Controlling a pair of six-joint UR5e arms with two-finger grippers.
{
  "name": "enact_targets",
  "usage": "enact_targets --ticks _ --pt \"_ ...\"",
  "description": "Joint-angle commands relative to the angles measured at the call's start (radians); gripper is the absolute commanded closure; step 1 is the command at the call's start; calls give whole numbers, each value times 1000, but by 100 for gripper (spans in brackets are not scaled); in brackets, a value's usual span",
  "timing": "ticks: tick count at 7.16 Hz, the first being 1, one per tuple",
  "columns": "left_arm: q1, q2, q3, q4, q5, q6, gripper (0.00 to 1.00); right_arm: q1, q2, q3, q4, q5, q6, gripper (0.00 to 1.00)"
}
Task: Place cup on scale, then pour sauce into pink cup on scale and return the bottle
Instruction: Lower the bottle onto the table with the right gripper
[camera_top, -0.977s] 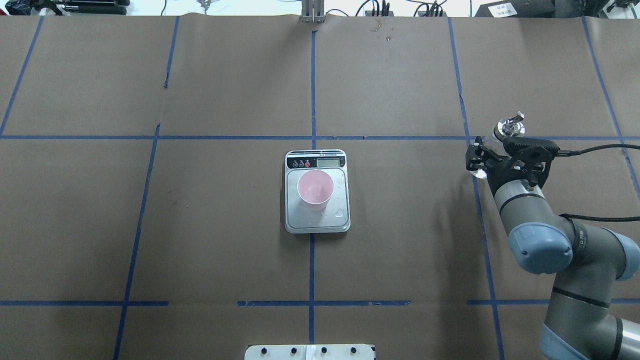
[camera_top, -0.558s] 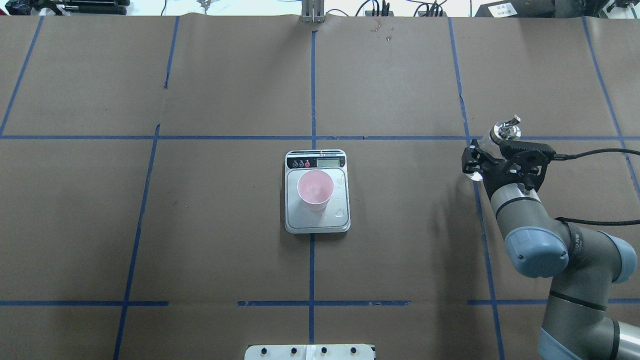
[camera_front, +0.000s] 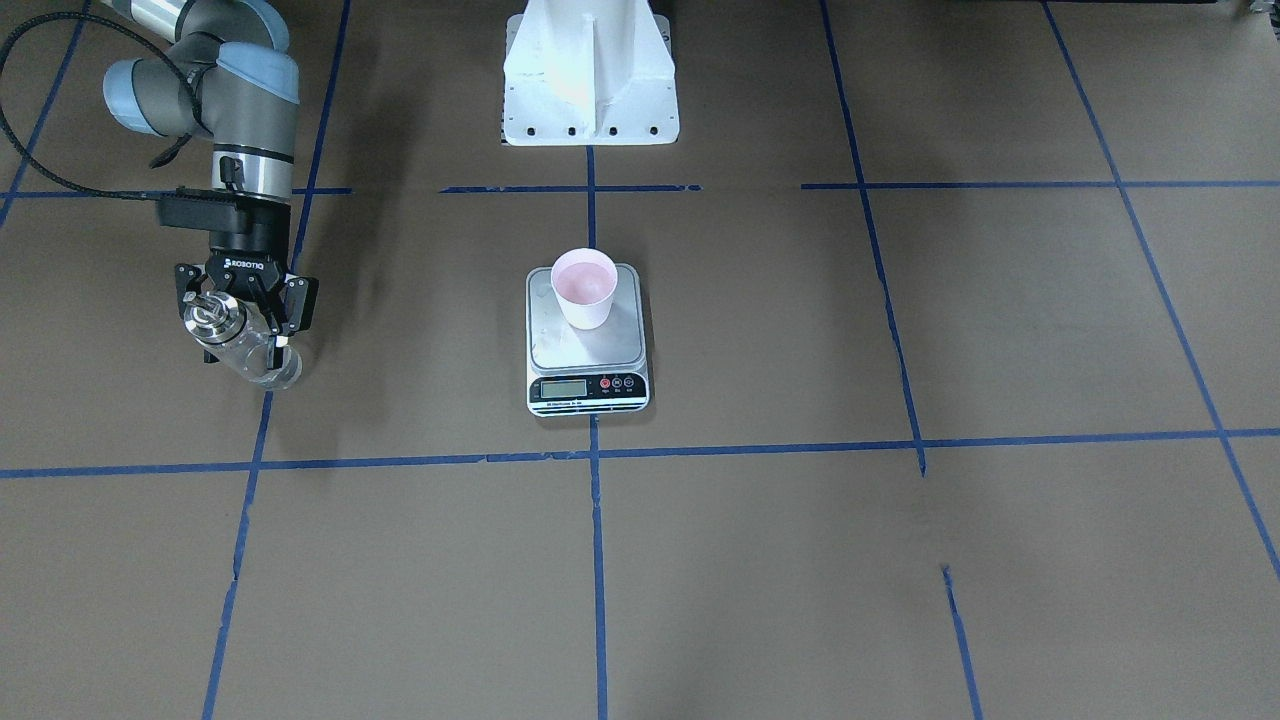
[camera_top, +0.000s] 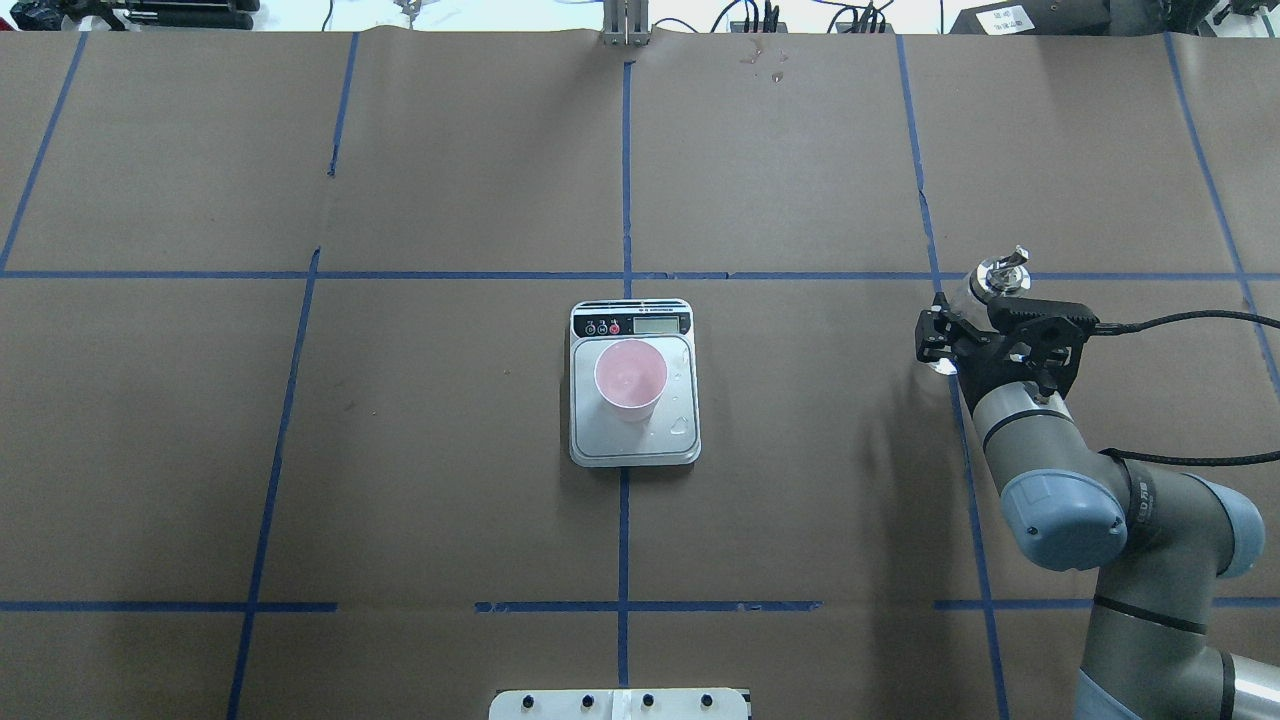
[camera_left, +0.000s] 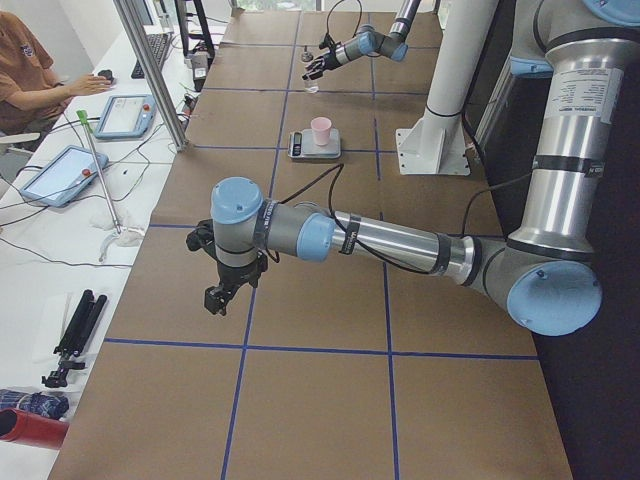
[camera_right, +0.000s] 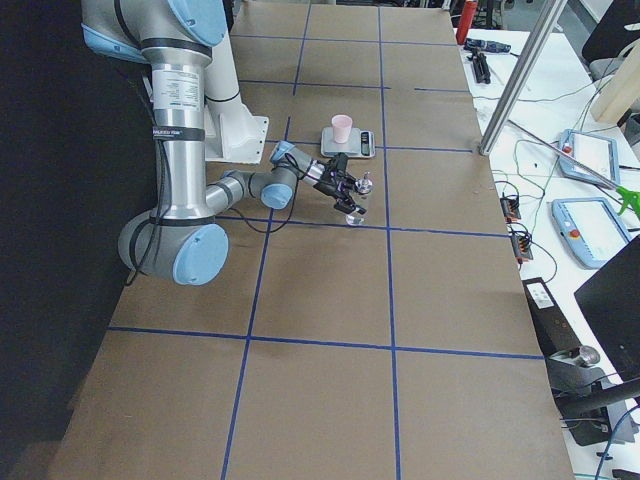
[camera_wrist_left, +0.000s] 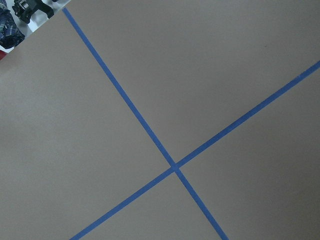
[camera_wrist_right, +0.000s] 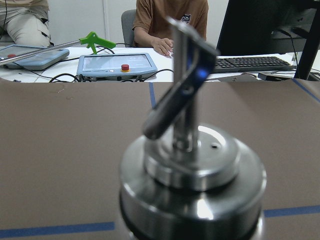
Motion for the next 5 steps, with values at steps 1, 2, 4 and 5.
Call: enact_targets --ticks 1,2,4,5 --pt "0 0 0 -1 0 0 0 -1 -4 -2 0 2 0 100" --pt "0 0 -2 -1 1 0 0 -1 -7 -2 -2 3 0 100" --pt "0 0 -2 -1 0 0 0 -3 -7 -10 -3 6 0 100" --pt "0 0 0 -1 0 0 0 -3 -7 -17 0 8 0 98"
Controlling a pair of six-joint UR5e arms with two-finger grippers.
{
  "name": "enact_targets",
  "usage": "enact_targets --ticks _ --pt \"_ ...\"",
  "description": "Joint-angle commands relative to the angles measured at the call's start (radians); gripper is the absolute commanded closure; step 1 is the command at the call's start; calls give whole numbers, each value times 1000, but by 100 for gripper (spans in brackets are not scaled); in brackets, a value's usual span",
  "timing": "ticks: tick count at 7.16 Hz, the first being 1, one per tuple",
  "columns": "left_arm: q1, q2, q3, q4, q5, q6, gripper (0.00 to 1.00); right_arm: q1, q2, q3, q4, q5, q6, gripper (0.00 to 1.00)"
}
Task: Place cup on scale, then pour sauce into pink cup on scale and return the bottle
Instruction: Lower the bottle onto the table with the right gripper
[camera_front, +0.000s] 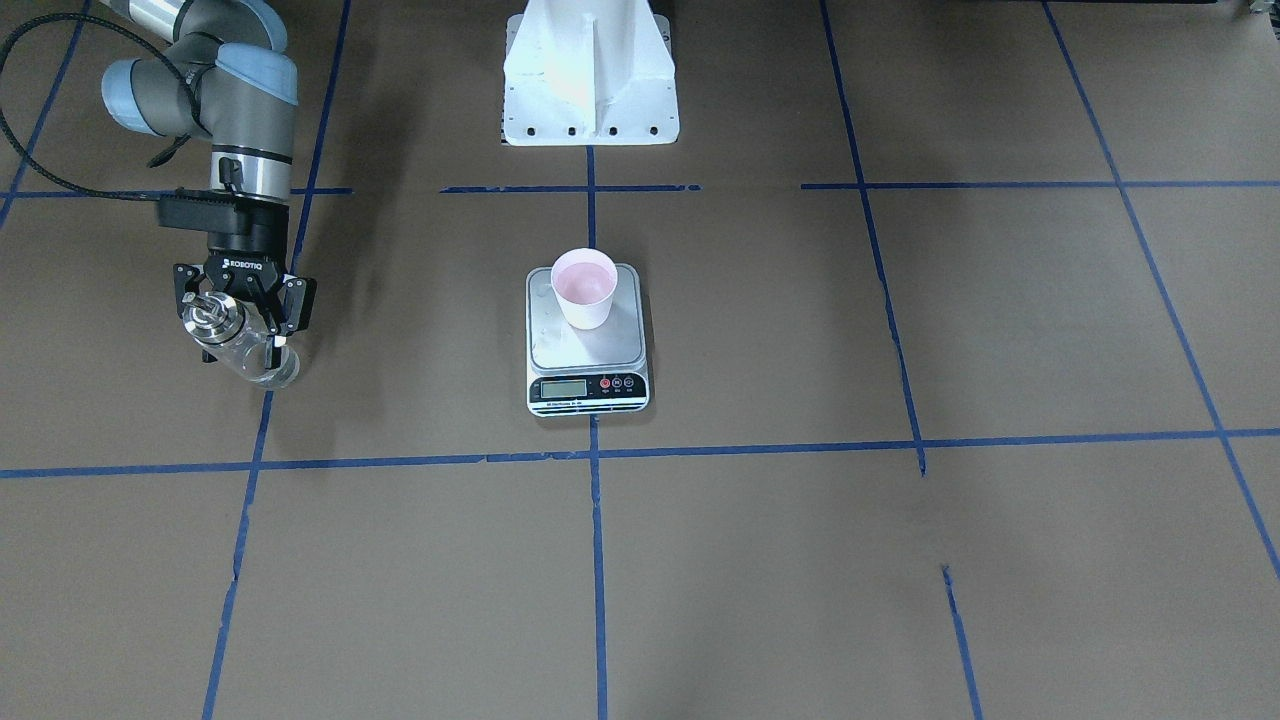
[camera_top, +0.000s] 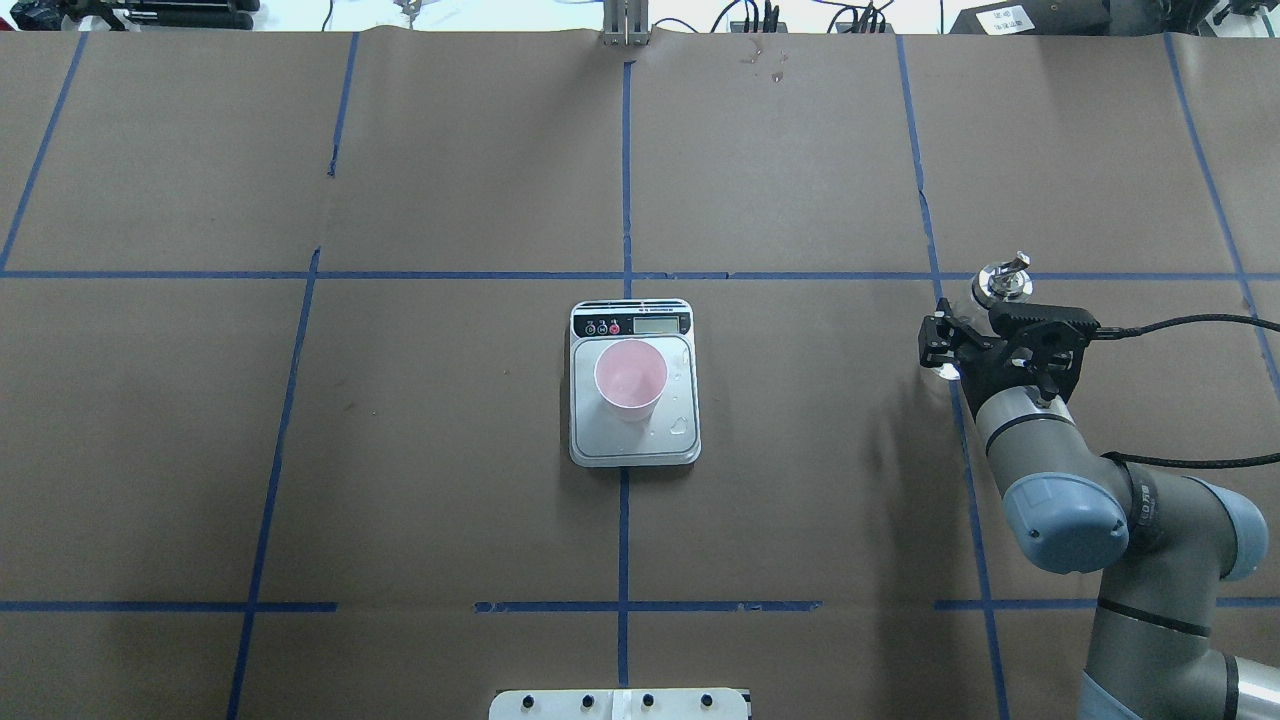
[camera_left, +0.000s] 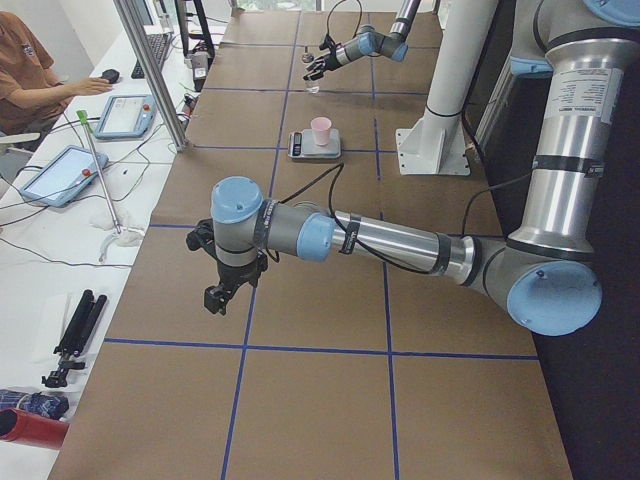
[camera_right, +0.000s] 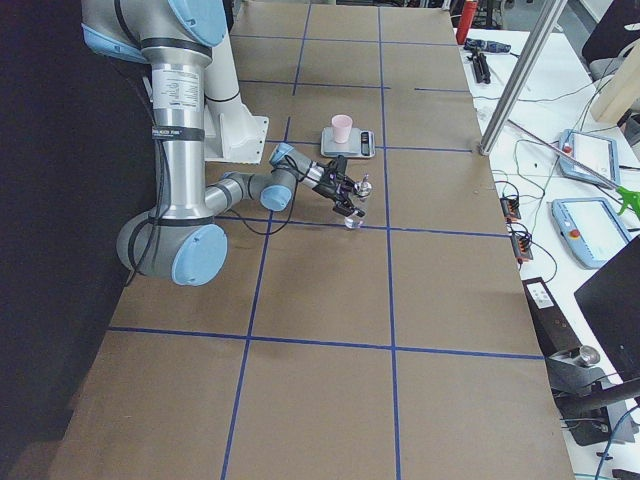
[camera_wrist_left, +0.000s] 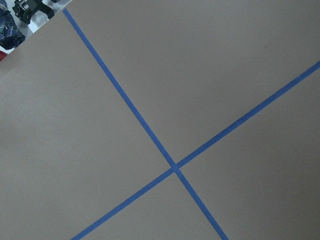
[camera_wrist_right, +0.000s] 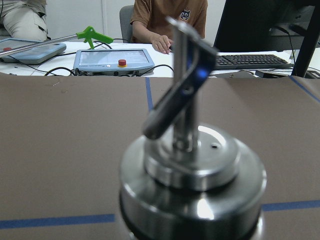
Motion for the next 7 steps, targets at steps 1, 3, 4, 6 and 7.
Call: enact_targets --ticks 1,3,4,6,7 --pt "0 0 1 0 0 0 0 -1 1 -5 2 2 0 70" --pt "0 -2 1 -2 0 0 0 1 1 3 2 3 0 0" --pt "0 -2 1 -2 0 0 0 1 0 3 2 3 0 0" --pt "0 -2 1 -2 0 0 0 1 -3 4 2 3 0 0" --pt "2 -2 1 -2 1 0 0 -1 -3 10 2 6 0 0"
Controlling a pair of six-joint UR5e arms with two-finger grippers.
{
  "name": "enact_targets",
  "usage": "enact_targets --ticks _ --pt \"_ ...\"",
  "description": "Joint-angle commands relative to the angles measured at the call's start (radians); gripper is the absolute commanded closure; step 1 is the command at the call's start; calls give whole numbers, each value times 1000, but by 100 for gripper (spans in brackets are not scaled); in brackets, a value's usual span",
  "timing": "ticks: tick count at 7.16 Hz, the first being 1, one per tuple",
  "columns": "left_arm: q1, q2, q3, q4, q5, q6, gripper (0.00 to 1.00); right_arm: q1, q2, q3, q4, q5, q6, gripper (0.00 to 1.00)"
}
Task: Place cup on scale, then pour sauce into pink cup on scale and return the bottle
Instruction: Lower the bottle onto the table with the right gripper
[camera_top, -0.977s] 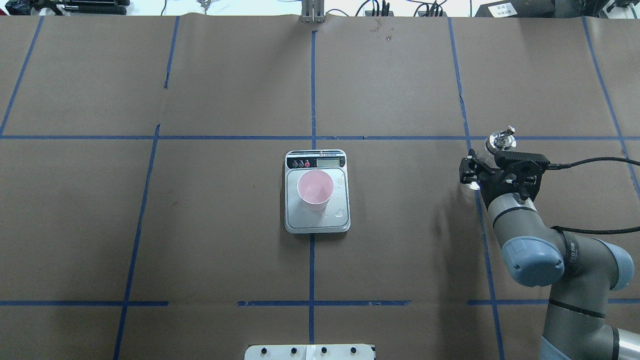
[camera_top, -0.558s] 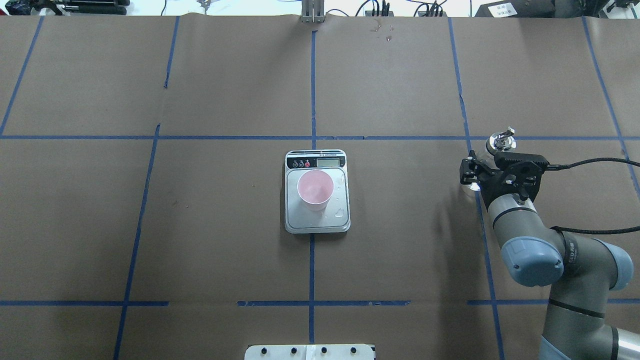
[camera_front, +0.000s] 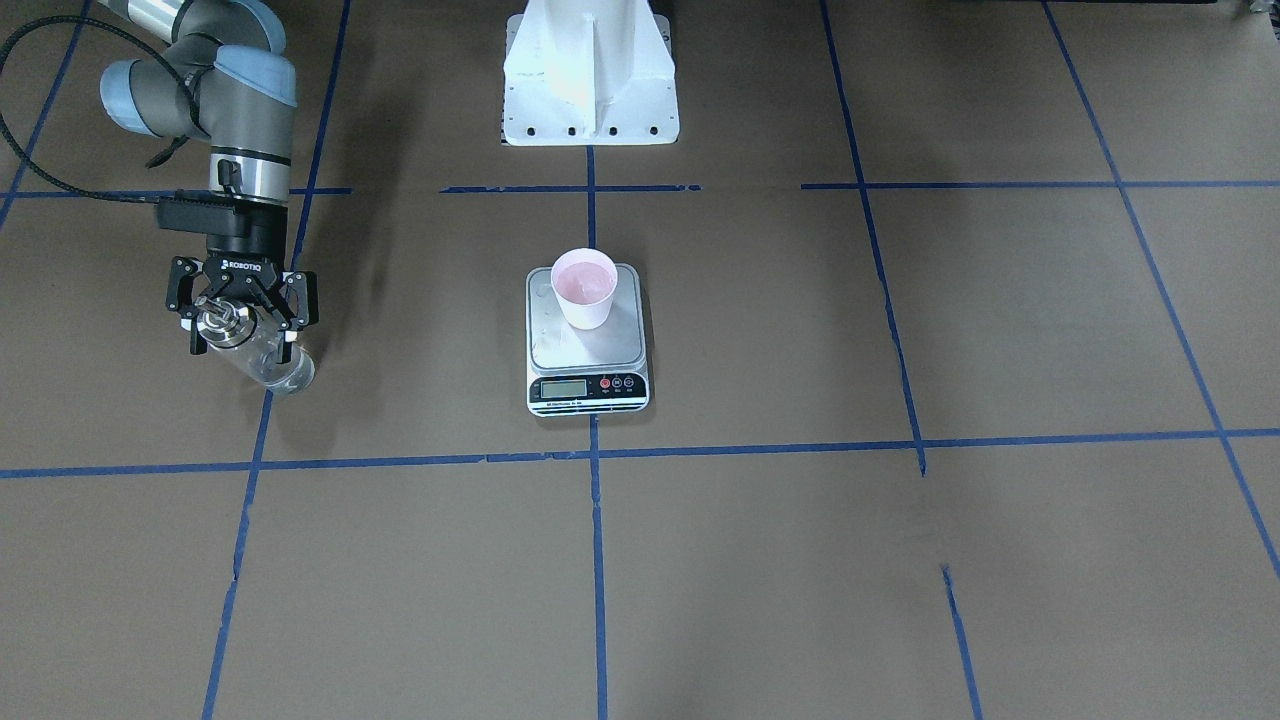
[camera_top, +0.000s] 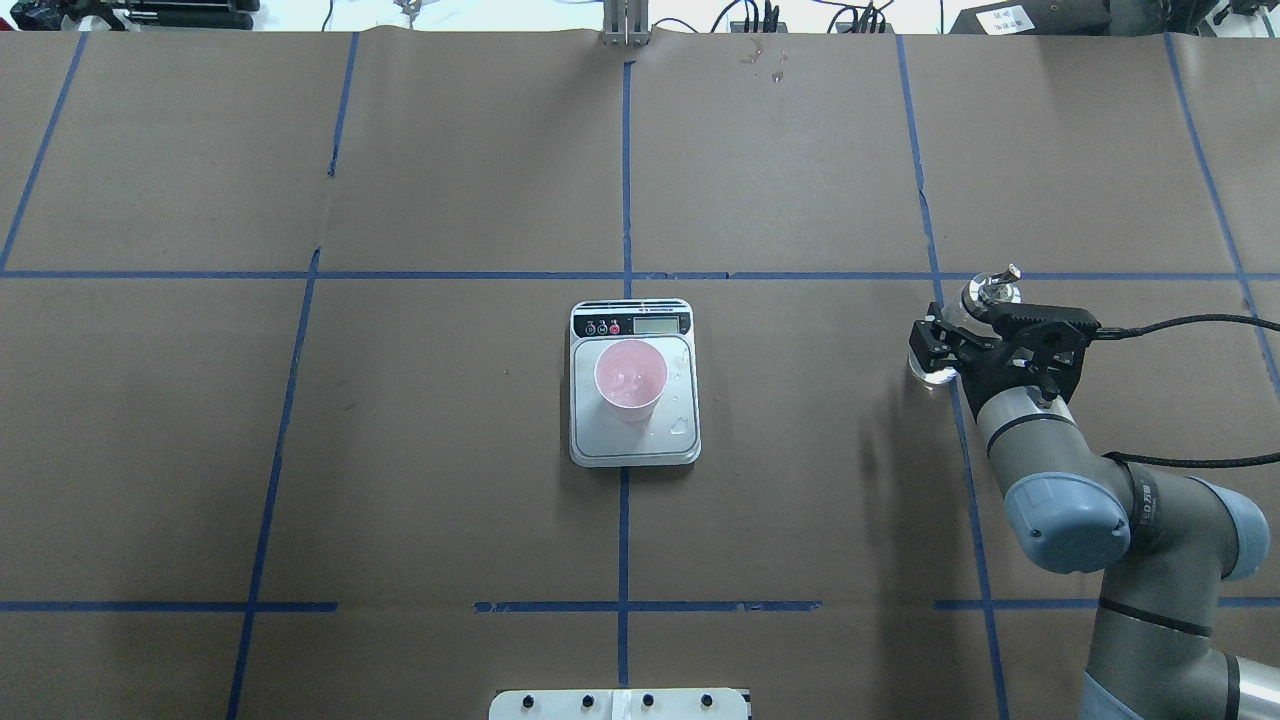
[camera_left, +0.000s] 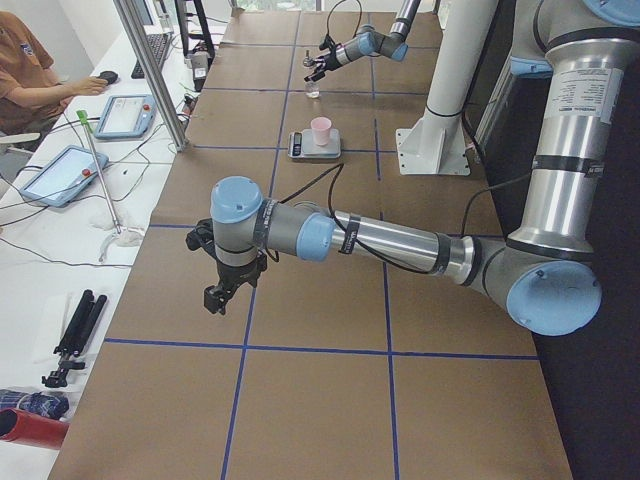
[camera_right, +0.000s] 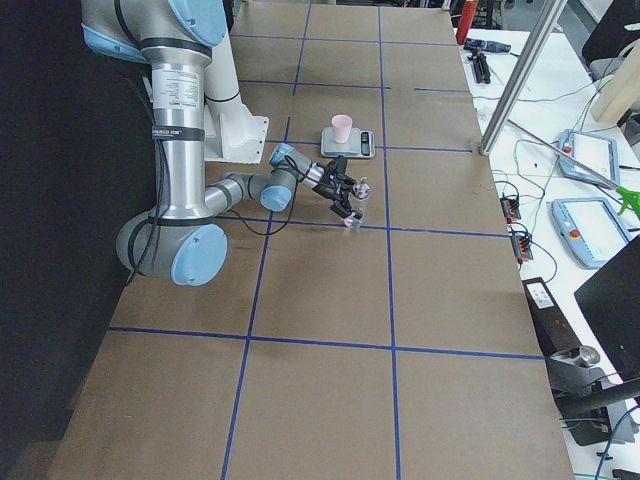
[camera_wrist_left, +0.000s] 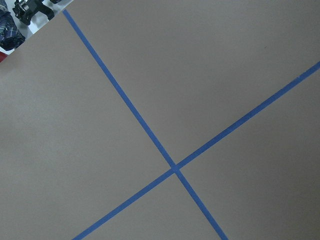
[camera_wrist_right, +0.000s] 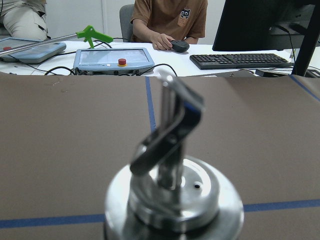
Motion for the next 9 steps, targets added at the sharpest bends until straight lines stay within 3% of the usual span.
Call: enact_targets --ticks 1,5,7,9 --pt "1 -2 0 0 1 0 0 -4 -3 28 0 33 0 0" --pt "1 -3 2 0 0 0 0 -76 -65 58 -11 116 9 0" --pt "1 -2 0 0 0 0 0 -79 -172 176 -50 284 8 0" --pt "1 3 2 0 0 0 0 -78 -181 386 -348 411 8 0"
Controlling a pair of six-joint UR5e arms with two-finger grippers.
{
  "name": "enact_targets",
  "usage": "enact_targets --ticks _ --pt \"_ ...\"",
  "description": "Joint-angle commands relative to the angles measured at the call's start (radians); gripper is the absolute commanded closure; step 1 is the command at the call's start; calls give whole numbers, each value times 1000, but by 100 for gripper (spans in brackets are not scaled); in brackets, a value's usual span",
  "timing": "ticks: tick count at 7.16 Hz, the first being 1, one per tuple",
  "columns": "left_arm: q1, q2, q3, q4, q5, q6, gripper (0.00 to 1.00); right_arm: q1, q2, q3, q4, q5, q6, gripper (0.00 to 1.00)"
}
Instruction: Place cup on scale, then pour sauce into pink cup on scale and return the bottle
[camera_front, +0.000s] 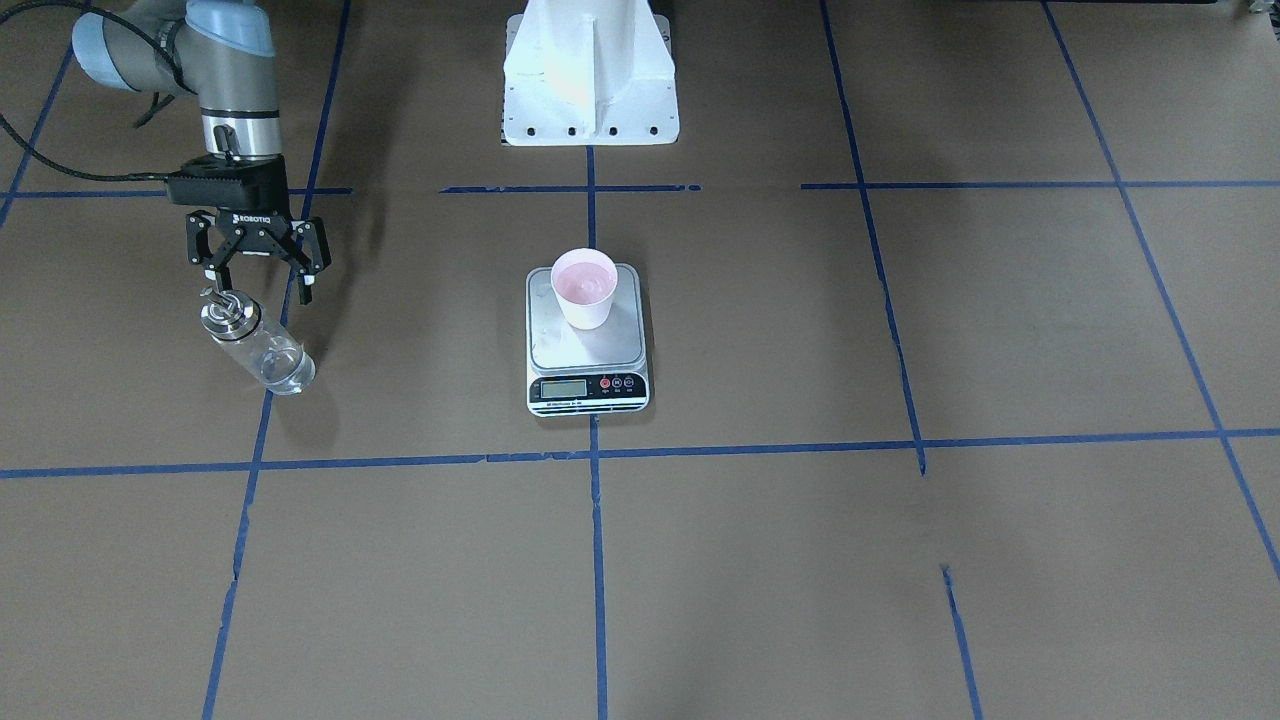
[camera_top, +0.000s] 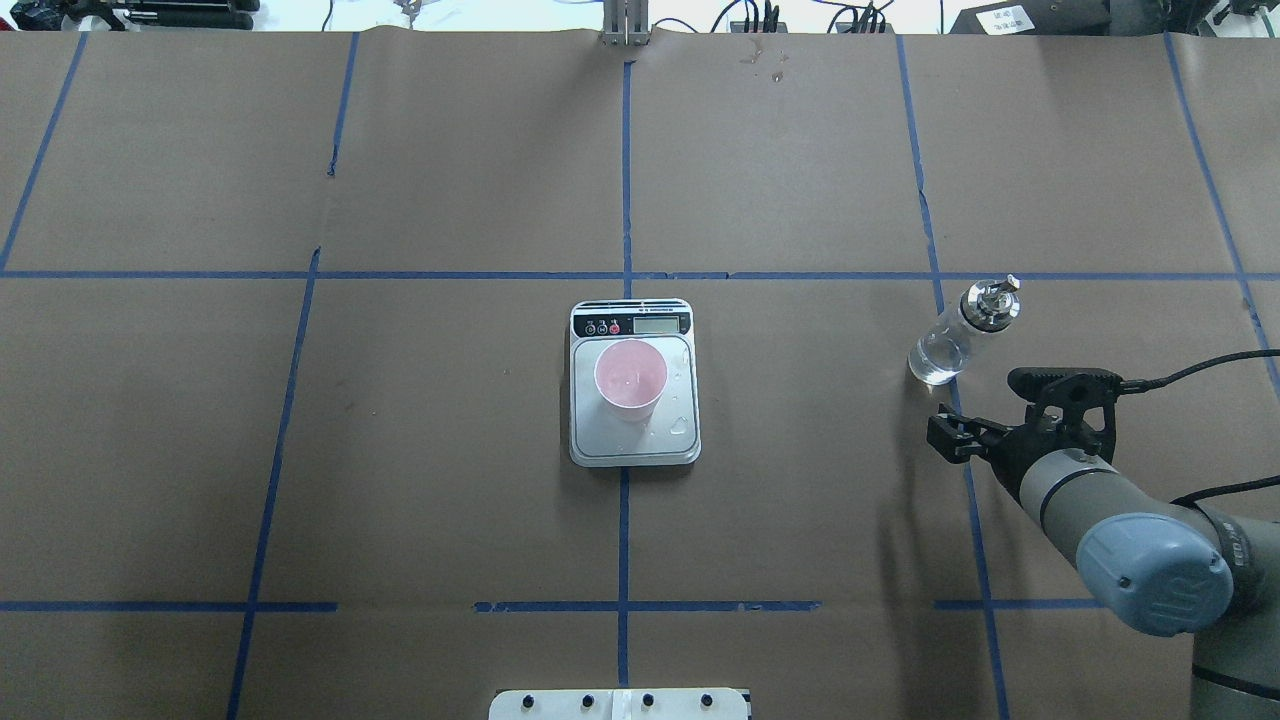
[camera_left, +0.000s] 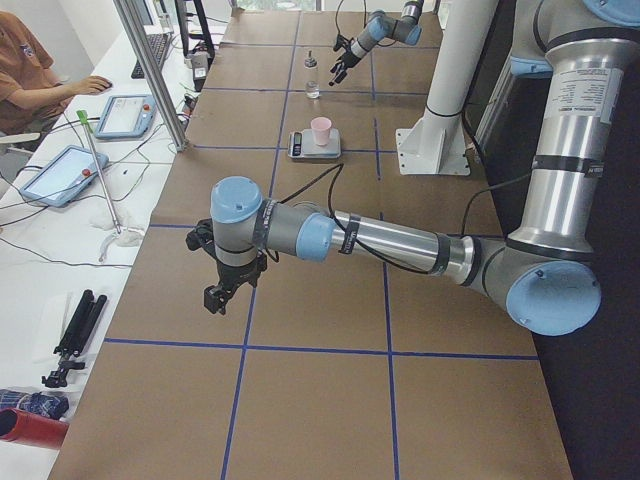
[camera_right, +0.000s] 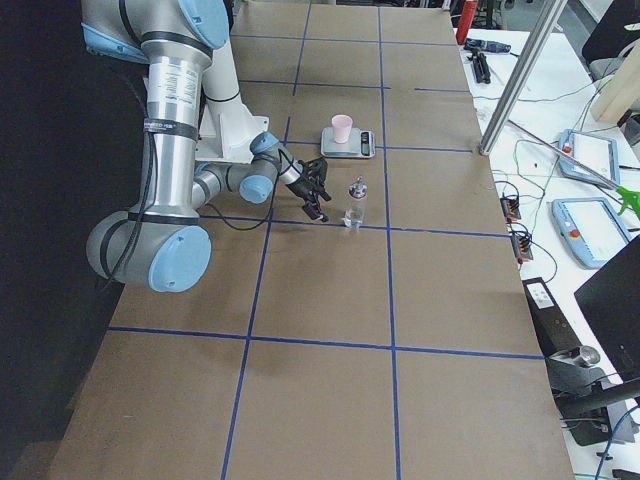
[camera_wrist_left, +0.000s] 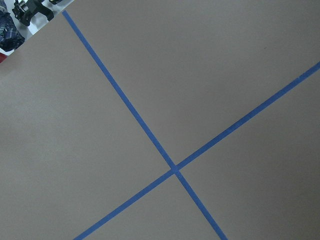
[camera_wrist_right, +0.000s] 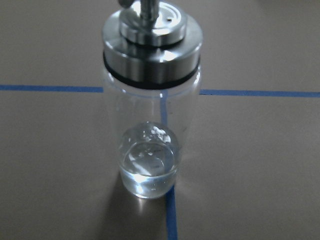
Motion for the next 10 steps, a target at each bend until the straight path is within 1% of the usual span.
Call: enact_targets --ticks 1,2,3,4,5,6,7,8,10 --pt "0 4 0 0 0 0 0 0 -4 183 -298 156 0 0" --pt "0 7 0 0 0 0 0 18 10 246 -437 266 -12 0" --pt "0 8 -1 0 2 0 0 81 89 272 -583 358 -17 0" --pt "0 10 -1 0 2 0 0 162 228 296 -777 453 -91 0" --pt "-2 10 -1 0 2 0 0 255 381 303 -969 558 -217 0" --pt "0 8 -3 0 2 0 0 335 501 303 -1111 586 -314 0" --pt "-2 8 -1 0 0 0 0 447 523 299 -1118 668 -441 0" --pt "0 8 -3 0 0 2 0 577 522 264 -1111 742 -597 0" --pt "0 4 -6 0 0 2 0 821 522 128 -1099 845 -939 0"
